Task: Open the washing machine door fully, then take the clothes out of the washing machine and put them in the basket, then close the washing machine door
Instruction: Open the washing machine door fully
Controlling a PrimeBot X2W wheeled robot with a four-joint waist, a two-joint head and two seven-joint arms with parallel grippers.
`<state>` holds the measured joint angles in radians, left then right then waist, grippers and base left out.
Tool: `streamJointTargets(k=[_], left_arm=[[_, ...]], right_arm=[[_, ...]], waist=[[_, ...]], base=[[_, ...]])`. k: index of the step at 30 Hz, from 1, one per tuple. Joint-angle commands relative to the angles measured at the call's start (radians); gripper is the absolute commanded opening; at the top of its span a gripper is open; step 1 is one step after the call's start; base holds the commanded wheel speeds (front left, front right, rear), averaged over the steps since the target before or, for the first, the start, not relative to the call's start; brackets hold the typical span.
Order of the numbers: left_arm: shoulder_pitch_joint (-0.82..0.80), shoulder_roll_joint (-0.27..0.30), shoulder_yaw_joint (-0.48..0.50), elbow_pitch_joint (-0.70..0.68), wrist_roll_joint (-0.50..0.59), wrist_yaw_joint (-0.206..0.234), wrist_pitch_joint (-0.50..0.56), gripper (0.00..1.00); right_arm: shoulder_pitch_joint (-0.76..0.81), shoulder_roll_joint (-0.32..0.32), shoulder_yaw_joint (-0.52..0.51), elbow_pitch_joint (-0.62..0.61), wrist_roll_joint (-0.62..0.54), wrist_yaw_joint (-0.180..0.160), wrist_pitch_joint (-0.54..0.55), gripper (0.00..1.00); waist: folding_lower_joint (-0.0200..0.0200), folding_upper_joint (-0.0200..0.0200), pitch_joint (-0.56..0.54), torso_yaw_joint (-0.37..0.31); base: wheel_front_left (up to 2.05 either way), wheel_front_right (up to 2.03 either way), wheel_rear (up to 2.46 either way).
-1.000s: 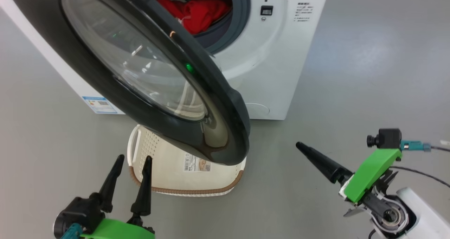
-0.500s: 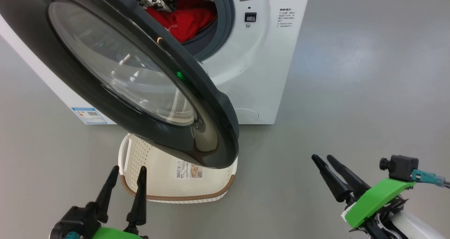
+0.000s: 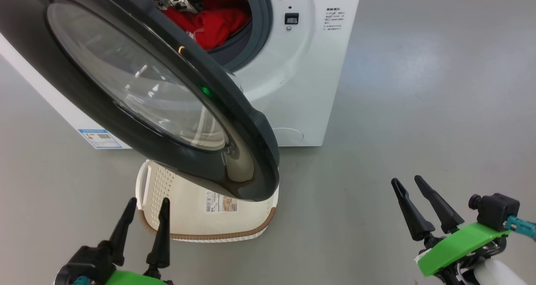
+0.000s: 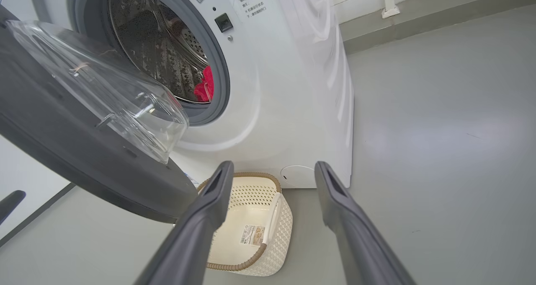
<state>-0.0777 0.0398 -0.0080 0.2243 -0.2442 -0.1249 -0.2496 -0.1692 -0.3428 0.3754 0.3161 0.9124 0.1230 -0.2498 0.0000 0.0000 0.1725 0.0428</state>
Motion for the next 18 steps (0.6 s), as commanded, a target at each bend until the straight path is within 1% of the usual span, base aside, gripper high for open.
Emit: streamJointTargets(k=[1,6,11,15,18], left_arm=[[-0.011,0.01,0.034,-0.023,0.012,-0.006,-0.012,1.0],[-0.011,0.01,0.036,-0.027,0.011,-0.006,-0.012,1.0],[-0.012,0.01,0.037,-0.036,0.01,-0.006,-0.012,1.0],[-0.015,0.01,0.037,-0.047,0.009,-0.006,-0.012,1.0],[-0.015,0.01,0.036,-0.054,0.007,-0.006,-0.012,1.0]], right_arm=[[0.014,-0.01,0.002,-0.026,-0.022,0.008,-0.012,1.0],[0.074,0.058,-0.121,-0.081,-0.193,0.008,-0.012,1.0],[0.122,0.128,-0.24,-0.162,-0.338,0.008,-0.012,1.0],[0.148,0.169,-0.313,-0.215,-0.427,0.008,-0.012,1.0],[0.163,0.197,-0.355,-0.225,-0.46,0.008,-0.012,1.0]], waist=[[0.0,0.0,0.0,0.001],[0.0,0.0,0.002,0.004],[0.0,0.0,0.005,0.01],[0.0,0.0,0.01,0.013],[0.0,0.0,0.011,0.016]], base=[[0.0,0.0,0.0],[0.0,0.0,0.0],[0.0,0.0,0.0],[0.0,0.0,0.0],[0.0,0.0,0.0]])
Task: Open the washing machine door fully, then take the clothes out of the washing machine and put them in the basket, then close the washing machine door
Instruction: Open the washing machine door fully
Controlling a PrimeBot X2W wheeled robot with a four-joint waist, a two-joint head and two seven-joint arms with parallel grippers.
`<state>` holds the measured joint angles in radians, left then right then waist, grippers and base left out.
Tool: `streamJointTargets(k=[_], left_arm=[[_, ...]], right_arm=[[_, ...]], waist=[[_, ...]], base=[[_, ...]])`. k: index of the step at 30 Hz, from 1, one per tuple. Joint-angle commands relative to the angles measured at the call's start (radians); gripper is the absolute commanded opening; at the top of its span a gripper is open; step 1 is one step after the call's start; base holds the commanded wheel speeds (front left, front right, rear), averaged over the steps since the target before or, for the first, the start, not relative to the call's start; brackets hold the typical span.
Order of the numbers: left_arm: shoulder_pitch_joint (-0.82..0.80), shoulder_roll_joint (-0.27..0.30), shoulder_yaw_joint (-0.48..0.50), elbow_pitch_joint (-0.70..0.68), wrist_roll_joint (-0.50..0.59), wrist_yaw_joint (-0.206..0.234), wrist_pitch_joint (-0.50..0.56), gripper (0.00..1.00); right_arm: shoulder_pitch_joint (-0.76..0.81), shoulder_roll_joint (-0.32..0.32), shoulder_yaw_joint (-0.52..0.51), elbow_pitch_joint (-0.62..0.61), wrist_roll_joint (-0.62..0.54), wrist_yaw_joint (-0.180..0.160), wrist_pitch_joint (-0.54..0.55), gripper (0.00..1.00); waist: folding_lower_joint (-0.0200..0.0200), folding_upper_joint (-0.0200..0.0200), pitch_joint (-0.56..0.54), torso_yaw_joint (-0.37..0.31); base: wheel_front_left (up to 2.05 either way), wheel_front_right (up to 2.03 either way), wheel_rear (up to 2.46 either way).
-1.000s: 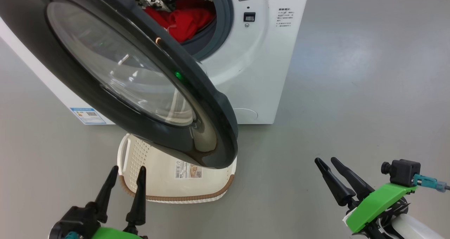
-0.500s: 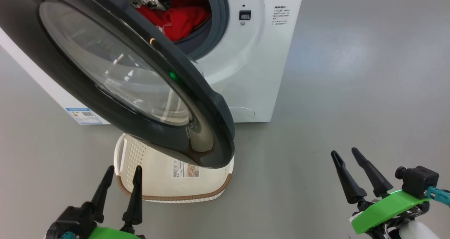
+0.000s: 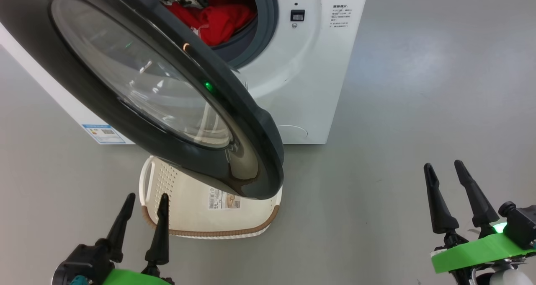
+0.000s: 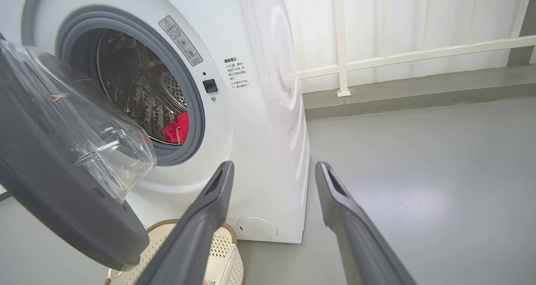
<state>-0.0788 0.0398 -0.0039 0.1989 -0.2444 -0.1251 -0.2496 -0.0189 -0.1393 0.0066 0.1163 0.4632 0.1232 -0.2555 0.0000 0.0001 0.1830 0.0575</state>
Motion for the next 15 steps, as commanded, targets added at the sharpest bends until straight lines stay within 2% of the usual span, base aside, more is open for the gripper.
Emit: streamJointTargets(k=[1,7,15], left_arm=[[-0.014,0.01,0.031,-0.03,0.006,-0.006,-0.012,1.0],[-0.013,0.01,0.025,-0.032,0.004,-0.006,-0.012,1.0],[-0.009,0.01,0.025,-0.031,0.005,-0.006,-0.012,1.0]], right_arm=[[0.017,-0.001,0.01,-0.02,-0.015,0.008,-0.006,1.0],[0.031,0.009,0.0,0.028,-0.04,0.008,-0.006,1.0],[0.026,0.016,-0.001,0.032,-0.043,0.008,-0.006,1.0]], waist=[[0.0,-0.0001,0.0,0.002],[0.0,-0.0001,-0.001,0.008],[0.0,-0.0001,-0.004,0.008]], base=[[0.0,0.0,0.0],[0.0,0.0,0.0],[0.0,0.0,0.0]])
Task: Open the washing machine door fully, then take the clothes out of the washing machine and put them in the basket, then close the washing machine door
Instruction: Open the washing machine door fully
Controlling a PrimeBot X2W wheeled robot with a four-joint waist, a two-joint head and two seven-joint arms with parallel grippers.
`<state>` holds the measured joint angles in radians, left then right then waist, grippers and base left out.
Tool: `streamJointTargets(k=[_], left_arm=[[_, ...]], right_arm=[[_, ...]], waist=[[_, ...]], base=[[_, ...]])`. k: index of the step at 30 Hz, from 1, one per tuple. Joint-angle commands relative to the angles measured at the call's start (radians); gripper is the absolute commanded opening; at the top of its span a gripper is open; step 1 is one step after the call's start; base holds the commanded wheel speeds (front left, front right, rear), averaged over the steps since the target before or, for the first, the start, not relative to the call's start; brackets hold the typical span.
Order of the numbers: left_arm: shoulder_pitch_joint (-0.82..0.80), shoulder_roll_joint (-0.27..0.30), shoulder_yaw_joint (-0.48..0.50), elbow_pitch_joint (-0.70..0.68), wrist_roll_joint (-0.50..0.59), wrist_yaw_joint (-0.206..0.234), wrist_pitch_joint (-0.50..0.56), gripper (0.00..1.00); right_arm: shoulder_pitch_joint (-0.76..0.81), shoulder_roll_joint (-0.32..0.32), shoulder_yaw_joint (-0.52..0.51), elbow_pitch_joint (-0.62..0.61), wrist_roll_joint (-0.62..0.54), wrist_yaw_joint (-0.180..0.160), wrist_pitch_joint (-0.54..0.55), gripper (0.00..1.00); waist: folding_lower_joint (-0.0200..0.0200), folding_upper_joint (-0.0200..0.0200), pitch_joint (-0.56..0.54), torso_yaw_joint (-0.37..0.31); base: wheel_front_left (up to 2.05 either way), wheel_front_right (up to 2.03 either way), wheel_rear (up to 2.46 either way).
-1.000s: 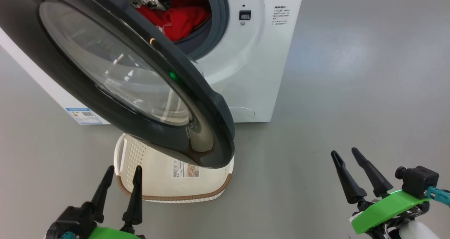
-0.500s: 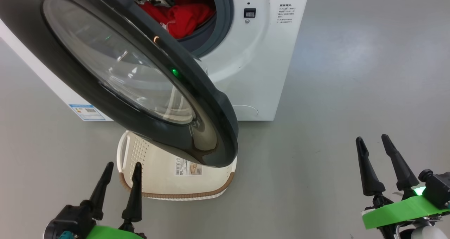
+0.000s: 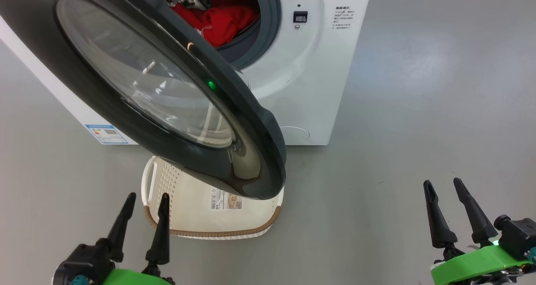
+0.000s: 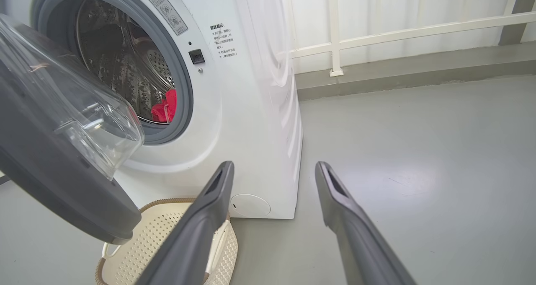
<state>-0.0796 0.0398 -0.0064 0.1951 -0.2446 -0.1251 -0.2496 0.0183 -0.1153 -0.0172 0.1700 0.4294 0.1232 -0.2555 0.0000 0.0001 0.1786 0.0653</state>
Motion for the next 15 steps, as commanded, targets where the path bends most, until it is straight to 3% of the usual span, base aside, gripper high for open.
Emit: streamJointTargets(k=[1,5,6,7,8,9,15], left_arm=[[-0.008,0.01,0.027,-0.027,0.006,-0.006,-0.012,1.0],[-0.01,0.01,0.023,-0.028,0.007,-0.006,-0.012,1.0],[-0.01,0.01,0.022,-0.028,0.007,-0.006,-0.012,1.0],[-0.01,0.01,0.02,-0.028,0.007,-0.006,-0.012,1.0],[-0.011,0.01,0.018,-0.029,0.007,-0.006,-0.012,1.0],[-0.011,0.01,0.015,-0.03,0.007,-0.006,-0.012,1.0],[-0.013,0.01,-0.005,-0.033,-0.003,-0.006,-0.012,1.0]], right_arm=[[-0.012,-0.008,0.025,-0.021,-0.009,0.008,-0.006,1.0],[-0.019,-0.005,0.03,-0.031,0.008,0.008,-0.006,1.0],[-0.021,-0.004,0.032,-0.035,0.017,0.008,-0.006,0.78],[-0.025,-0.002,0.034,-0.039,0.028,0.008,-0.006,0.46],[-0.029,-0.002,0.039,-0.043,0.036,0.008,-0.006,0.31],[-0.035,-0.003,0.047,-0.046,0.046,0.008,-0.006,0.0],[-0.101,-0.01,0.117,-0.061,0.135,0.008,-0.006,0.0]], waist=[[0.0,-0.0001,0.0,0.0],[0.0,-0.0001,0.002,0.003],[0.0,-0.0001,0.003,0.005],[0.0,-0.0001,0.004,0.007],[0.0,-0.0001,0.005,0.009],[0.0,-0.0001,0.007,0.011],[0.0,-0.0001,0.013,0.037]], base=[[0.0,0.0,0.0],[0.0,0.0,0.0],[0.0,0.0,0.0],[0.0,0.0,0.0],[0.0,0.0,0.0],[0.0,0.0,0.0],[0.0,0.0,0.0]])
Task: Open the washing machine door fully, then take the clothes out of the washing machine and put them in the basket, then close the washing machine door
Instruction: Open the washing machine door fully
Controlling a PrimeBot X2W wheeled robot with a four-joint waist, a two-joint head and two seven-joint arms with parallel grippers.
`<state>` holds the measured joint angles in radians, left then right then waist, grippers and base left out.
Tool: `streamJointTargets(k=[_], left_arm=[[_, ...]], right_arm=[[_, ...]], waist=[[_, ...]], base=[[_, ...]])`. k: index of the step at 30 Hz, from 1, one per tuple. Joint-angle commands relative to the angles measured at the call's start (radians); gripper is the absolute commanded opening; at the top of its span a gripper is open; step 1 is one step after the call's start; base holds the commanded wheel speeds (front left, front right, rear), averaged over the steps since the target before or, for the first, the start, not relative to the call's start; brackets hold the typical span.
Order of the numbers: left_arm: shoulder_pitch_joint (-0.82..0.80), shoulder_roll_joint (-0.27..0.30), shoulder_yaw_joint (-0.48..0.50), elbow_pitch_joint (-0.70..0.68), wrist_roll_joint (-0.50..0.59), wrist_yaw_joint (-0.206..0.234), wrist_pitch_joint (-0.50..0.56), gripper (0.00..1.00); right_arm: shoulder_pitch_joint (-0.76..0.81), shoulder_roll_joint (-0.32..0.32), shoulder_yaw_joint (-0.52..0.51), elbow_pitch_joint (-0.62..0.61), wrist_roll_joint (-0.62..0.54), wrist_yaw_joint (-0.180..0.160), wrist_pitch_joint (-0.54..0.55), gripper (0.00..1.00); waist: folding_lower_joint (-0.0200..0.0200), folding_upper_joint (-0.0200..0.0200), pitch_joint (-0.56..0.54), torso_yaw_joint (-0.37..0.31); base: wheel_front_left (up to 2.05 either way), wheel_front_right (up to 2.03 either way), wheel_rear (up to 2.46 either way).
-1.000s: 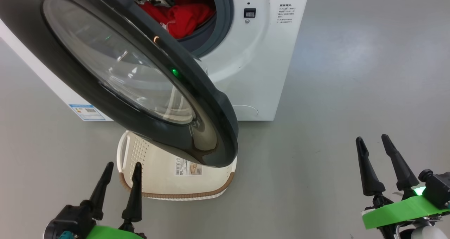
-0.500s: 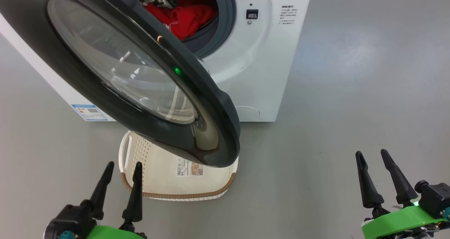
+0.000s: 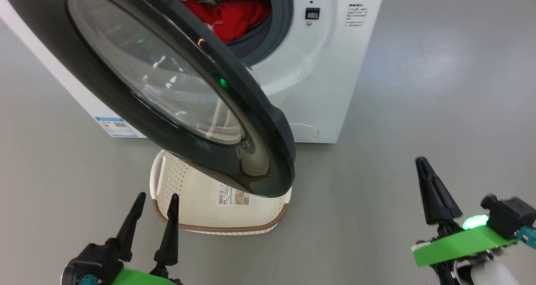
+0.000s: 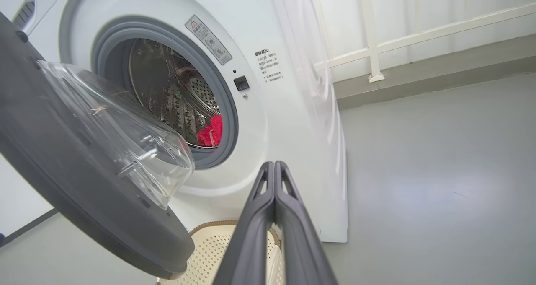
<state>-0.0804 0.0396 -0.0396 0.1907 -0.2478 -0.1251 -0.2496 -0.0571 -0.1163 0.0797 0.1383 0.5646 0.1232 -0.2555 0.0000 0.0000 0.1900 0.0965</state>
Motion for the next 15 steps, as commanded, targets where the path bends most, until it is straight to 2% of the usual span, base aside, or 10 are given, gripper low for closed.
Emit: streamJointTargets(k=[1,10,15], left_arm=[[-0.012,0.011,0.024,-0.029,-0.002,-0.006,-0.012,1.0],[-0.013,0.011,-0.029,-0.032,-0.025,-0.006,-0.012,1.0],[-0.017,0.011,-0.078,-0.028,-0.044,-0.006,-0.012,1.0]], right_arm=[[-0.041,-0.012,0.035,-0.031,0.017,0.008,-0.006,0.0],[-0.197,-0.053,0.196,-0.032,0.215,0.008,-0.006,0.0],[-0.274,-0.103,0.326,-0.007,0.395,0.008,-0.006,0.0]], waist=[[0.0,0.0,0.002,0.012],[0.0,0.0,0.008,0.087],[0.0,0.0,0.017,0.137]], base=[[0.0,0.0,0.0],[0.0,0.0,0.0],[0.0,0.0,0.0]])
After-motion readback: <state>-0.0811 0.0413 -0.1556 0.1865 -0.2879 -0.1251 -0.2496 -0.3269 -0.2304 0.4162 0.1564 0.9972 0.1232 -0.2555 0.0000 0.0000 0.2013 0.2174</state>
